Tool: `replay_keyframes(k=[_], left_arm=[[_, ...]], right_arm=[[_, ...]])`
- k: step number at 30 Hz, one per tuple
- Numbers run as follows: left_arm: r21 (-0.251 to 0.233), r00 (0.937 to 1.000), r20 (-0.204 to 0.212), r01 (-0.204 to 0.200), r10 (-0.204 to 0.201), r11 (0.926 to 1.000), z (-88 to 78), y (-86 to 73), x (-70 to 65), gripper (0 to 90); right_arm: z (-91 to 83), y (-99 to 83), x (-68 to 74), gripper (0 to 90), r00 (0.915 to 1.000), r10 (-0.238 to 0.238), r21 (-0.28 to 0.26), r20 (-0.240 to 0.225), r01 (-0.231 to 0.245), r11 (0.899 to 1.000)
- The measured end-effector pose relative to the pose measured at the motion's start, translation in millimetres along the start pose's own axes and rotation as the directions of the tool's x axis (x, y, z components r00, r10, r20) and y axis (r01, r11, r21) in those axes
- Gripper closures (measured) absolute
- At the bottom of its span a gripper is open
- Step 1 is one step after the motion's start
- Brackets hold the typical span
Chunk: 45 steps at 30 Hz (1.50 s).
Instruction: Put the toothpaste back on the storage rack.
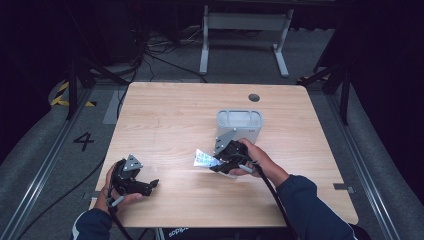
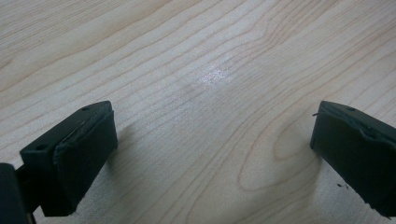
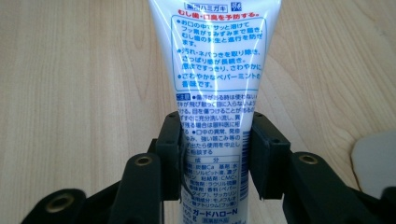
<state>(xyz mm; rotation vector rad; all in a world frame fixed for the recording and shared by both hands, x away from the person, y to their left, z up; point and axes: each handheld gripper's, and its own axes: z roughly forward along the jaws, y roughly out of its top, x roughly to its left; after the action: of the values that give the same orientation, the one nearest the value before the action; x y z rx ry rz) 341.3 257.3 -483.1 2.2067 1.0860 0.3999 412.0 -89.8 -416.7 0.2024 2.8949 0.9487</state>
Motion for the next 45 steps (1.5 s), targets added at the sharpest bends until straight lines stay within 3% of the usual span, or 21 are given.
replay_keyframes(k=[4,10,24,45], left_arm=[[0.000,1.0000,-0.001,0.001,-0.001,1.0000,0.0,0.0,-0.1,1.0],[0.000,1.0000,-0.002,0.001,-0.001,1.0000,-0.1,0.0,-0.1,1.0],[0.000,1.0000,-0.002,0.001,-0.001,1.0000,-0.1,-0.1,-0.2,1.0],[0.000,1.0000,-0.002,0.001,-0.001,1.0000,-0.1,-0.1,-0.2,1.0]], right_arm=[[-14.6,-5.6,-0.4,62.0,0.9998,0.011,-0.047,0.017,-0.010,0.999],[-25.8,-11.8,1.6,62.5,0.9995,0.014,-0.078,0.028,-0.012,0.997],[-58.6,-26.6,1.4,63.3,0.9951,0.030,-0.183,0.094,-0.013,0.983],[-97.2,-31.9,1.6,64.1,0.9890,0.054,-0.274,0.138,-0.015,0.962]])
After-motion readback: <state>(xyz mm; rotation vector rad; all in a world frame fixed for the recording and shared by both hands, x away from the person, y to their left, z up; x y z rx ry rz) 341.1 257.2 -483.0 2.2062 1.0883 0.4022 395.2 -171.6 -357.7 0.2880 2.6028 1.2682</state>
